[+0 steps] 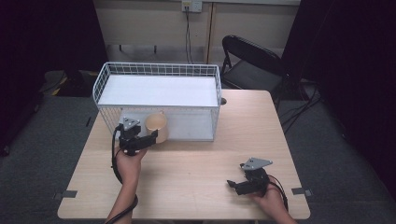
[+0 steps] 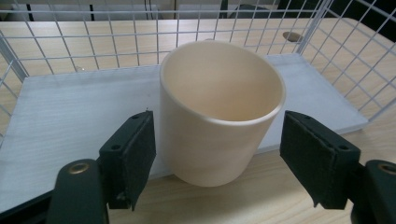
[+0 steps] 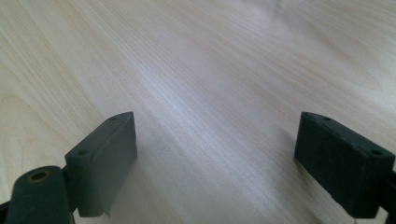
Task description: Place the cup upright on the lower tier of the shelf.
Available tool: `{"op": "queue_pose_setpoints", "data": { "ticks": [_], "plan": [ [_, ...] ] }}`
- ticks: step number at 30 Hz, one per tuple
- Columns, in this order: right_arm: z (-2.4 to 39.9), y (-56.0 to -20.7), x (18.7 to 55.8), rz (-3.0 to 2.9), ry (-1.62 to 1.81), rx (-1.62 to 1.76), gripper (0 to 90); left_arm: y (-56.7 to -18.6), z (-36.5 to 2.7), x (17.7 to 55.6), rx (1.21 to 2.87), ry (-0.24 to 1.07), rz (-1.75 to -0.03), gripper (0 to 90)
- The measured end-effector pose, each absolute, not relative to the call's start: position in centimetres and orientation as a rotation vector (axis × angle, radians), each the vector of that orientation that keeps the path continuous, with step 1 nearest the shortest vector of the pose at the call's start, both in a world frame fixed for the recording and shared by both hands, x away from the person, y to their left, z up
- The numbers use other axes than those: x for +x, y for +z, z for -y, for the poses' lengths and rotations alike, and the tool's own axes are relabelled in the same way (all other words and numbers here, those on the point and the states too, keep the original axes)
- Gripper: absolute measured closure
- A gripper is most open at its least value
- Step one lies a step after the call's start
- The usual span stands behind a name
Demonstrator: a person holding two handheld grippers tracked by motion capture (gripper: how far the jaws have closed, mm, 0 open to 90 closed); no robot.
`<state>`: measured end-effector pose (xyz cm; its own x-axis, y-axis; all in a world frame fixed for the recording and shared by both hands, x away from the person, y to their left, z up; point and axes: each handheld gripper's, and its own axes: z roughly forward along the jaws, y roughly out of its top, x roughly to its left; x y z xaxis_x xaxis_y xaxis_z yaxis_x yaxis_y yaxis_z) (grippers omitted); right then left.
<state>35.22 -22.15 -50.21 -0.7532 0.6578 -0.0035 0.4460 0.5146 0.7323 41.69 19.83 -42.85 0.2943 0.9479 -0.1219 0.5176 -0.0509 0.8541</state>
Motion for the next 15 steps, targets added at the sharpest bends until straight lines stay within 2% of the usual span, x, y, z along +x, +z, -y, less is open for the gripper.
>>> {"op": "queue_pose_setpoints", "data": {
  "ticks": [11, 15],
  "plan": [
    [22.1, -50.2, 35.2, -2.478, 1.078, 0.928, 12.4, -43.7, -18.6, 42.9, 1.725, 0.659, -1.349, 30.4],
    [22.1, -50.2, 35.2, -2.478, 1.078, 0.928, 12.4, -43.9, -18.4, 43.2, 1.722, 0.659, -1.359, 37.7]
  ]
}}
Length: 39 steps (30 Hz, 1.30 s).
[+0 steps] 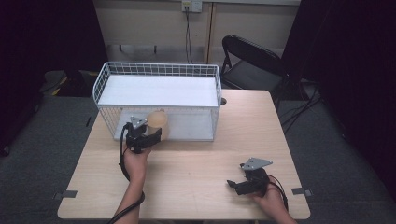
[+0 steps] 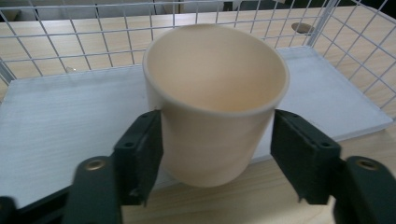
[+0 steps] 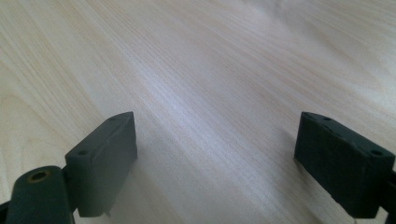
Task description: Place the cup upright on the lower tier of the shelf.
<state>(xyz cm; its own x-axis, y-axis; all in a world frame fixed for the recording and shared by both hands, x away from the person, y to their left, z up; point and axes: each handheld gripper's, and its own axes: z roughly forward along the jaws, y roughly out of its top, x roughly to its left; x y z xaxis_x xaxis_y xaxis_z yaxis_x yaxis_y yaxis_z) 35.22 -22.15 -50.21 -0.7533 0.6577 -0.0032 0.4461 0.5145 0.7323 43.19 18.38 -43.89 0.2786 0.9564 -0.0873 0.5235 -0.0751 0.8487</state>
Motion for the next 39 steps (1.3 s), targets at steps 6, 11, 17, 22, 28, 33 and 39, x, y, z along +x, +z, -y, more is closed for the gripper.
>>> {"op": "queue_pose_setpoints", "data": {
  "ticks": [6, 11, 17, 22, 28, 33, 39],
  "plan": [
    [22.2, -50.2, 35.2, -2.478, 1.078, 0.928, 12.4, -44.2, -18.2, 43.7, 1.717, 0.666, -1.376, 49.0],
    [22.2, -50.2, 35.2, -2.478, 1.078, 0.927, 12.4, -44.6, -18.1, 44.1, 1.725, 0.665, -1.395, 53.0],
    [22.1, -50.2, 35.2, -2.478, 1.079, 0.928, 12.4, -44.8, -18.0, 44.5, 1.733, 0.671, -1.399, 58.7],
    [22.1, -50.2, 35.2, -2.478, 1.079, 0.928, 12.4, -44.9, -18.2, 44.1, 1.733, 0.631, -1.388, 46.8],
    [22.1, -50.2, 35.2, -2.478, 1.078, 0.927, 12.4, -44.9, -18.5, 43.6, 1.748, 0.598, -1.363, 28.3],
    [22.1, -50.2, 35.2, -2.478, 1.078, 0.927, 12.4, -45.1, -18.9, 43.1, 1.763, 0.56, -1.337, 22.4],
    [22.1, -50.2, 35.2, -2.478, 1.078, 0.927, 12.4, -45.6, -19.4, 42.5, 1.834, 0.576, -1.288, 20.2]
  ]
}}
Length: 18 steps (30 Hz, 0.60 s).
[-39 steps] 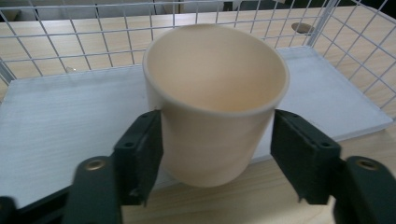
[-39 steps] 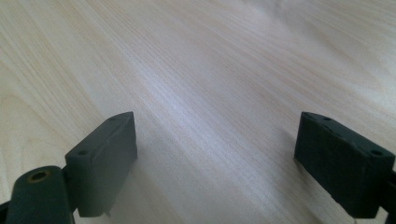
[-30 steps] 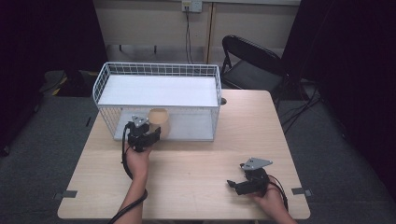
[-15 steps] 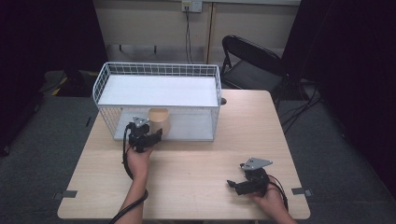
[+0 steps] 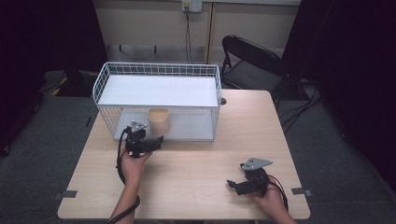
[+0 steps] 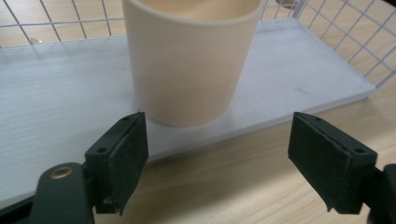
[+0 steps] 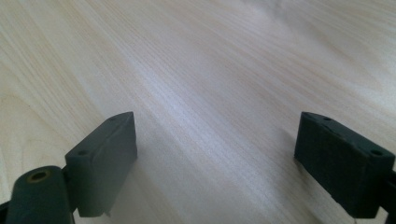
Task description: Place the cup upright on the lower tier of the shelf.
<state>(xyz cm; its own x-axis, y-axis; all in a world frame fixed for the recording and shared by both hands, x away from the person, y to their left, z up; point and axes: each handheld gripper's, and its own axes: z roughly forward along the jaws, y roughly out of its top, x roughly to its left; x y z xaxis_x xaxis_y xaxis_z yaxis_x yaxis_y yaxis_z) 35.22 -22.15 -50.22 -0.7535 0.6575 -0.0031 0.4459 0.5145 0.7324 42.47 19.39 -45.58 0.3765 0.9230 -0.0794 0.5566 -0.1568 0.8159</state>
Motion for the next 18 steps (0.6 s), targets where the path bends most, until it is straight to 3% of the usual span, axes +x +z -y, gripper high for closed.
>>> {"op": "queue_pose_setpoints", "data": {
  "ticks": [18],
  "plan": [
    [22.1, -50.2, 35.2, -2.478, 1.078, 0.927, 12.4, -45.6, -20.7, 41.1, 1.87, 0.511, -1.204, 15.1]
  ]
}}
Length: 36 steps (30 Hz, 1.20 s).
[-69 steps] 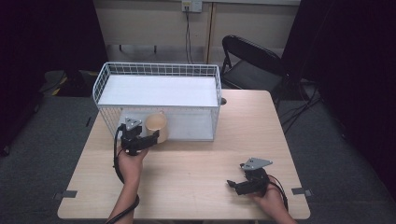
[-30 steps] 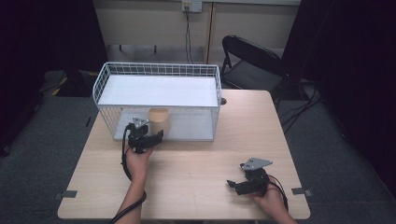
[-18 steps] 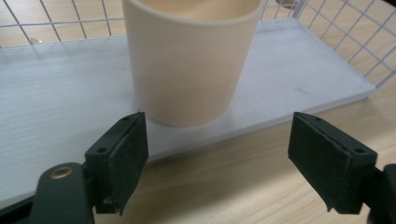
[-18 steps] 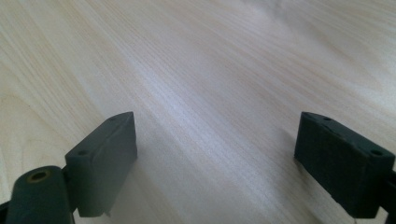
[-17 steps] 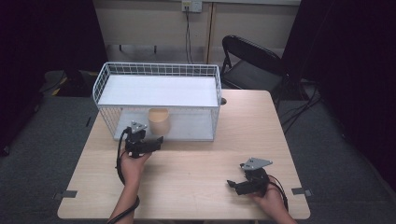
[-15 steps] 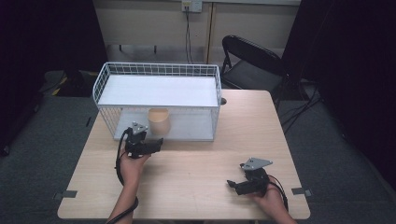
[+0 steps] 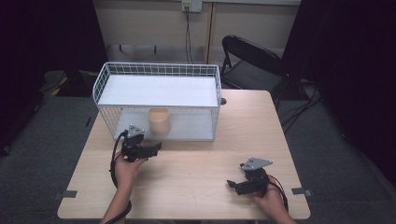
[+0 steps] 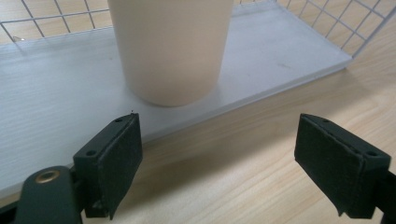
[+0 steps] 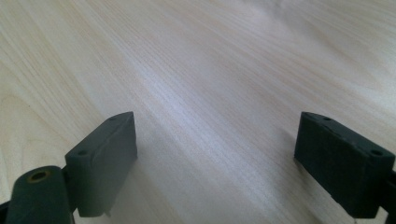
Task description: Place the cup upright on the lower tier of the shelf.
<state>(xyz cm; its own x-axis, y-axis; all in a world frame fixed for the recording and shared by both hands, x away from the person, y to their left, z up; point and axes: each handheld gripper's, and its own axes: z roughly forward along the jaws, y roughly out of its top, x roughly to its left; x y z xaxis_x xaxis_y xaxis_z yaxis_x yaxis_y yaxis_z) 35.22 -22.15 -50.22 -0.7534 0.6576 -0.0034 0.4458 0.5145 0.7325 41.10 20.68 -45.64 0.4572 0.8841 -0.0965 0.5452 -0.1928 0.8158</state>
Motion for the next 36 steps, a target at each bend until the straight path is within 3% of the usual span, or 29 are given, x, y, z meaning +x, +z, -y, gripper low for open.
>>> {"op": "queue_pose_setpoints", "data": {
  "ticks": [36],
  "plan": [
    [22.1, -50.2, 35.2, -2.478, 1.078, 0.928, 12.4, -45.6, -24.4, 37.5, 1.9, 0.41, -1.144, 14.7]
  ]
}}
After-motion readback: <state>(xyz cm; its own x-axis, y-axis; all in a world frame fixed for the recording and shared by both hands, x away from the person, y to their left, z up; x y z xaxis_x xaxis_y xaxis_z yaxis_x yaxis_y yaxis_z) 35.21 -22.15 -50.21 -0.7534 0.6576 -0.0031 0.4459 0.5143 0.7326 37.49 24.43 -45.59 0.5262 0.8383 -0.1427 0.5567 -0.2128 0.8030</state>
